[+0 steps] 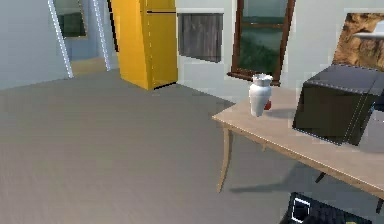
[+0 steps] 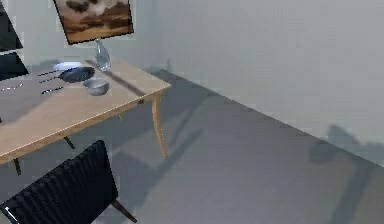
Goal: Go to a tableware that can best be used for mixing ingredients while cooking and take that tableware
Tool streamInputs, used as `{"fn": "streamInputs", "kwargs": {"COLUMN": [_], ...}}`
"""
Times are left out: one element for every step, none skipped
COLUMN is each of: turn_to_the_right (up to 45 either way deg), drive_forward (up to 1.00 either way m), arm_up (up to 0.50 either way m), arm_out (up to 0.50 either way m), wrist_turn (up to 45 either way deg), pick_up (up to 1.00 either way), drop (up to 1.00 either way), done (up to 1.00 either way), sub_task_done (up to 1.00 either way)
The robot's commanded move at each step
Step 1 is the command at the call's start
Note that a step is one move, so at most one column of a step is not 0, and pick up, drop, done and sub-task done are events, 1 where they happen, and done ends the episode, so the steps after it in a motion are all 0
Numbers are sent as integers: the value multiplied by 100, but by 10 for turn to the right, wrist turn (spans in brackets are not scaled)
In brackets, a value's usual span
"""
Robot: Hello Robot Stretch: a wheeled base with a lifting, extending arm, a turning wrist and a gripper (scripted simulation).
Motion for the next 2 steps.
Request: {"fn": "streamInputs", "kwargs": {"turn_to_the_right": [-210, 450], "drive_forward": [0, 0], "arm_up": [0, 0], "arm_out": [0, 0], "wrist_turn": [0, 0], "pick_up": [0, 0], "drop": [0, 0], "done": [0, 0], "sub_task_done": [0, 0]}}
